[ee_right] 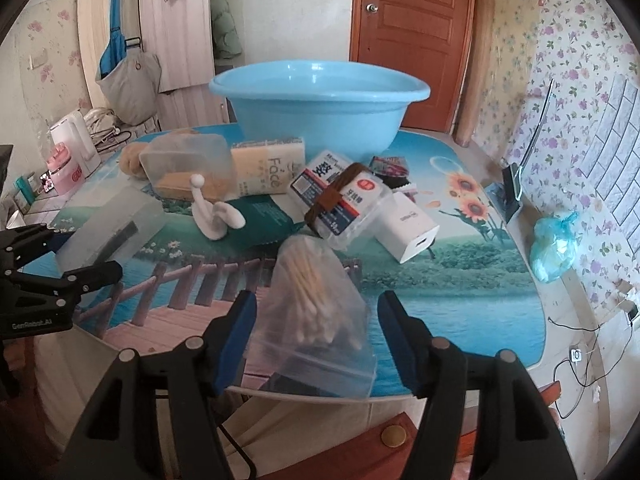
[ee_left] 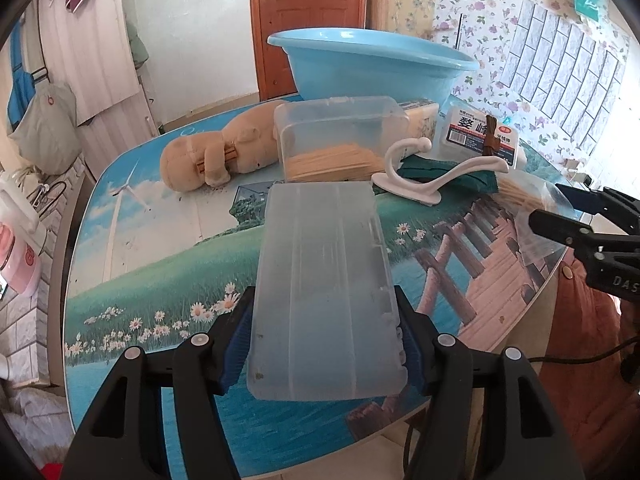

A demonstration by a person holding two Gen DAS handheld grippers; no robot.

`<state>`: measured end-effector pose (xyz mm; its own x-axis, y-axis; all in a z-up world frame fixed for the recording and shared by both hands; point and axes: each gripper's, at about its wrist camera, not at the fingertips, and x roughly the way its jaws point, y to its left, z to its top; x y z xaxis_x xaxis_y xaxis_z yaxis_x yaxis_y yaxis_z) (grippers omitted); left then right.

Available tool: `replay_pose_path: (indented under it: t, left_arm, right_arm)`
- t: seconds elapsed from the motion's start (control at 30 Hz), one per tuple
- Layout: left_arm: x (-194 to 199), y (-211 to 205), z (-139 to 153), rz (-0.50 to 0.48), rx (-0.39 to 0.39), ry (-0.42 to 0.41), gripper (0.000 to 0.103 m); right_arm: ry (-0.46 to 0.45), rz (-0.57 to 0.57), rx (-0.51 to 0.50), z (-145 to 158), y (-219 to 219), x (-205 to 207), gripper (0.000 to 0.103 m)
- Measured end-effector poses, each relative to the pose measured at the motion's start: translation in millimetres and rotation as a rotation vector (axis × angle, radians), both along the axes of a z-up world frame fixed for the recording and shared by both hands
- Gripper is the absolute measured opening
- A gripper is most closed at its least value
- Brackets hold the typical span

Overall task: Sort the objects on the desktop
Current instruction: 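Grasp the clear plastic case with left tool while right tool grasps the cotton swab bag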

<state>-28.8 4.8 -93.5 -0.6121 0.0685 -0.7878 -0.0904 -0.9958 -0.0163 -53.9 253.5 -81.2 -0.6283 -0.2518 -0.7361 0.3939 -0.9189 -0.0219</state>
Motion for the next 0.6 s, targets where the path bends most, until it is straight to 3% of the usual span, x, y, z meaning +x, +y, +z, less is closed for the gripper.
replay_pose_path:
  t: [0.47, 0.53, 0.6]
  left_arm:
    - [-7, 2, -1, -0.005, -0.005, 0.013, 0.064]
    - [-8, 2, 0, -0.006, -0.002, 0.009, 0.063]
    - [-8, 3, 0, -0.009, -0.002, 0.010, 0.062]
  right_arm:
    - [-0.029, 0.016, 0.013, -14, -11, -5, 0.066]
    - [-0.040, 0.014, -0.004, -14, -9, -7, 0.065]
    - [-0.040, 0.014, -0.021, -13, -6, -6, 0.055]
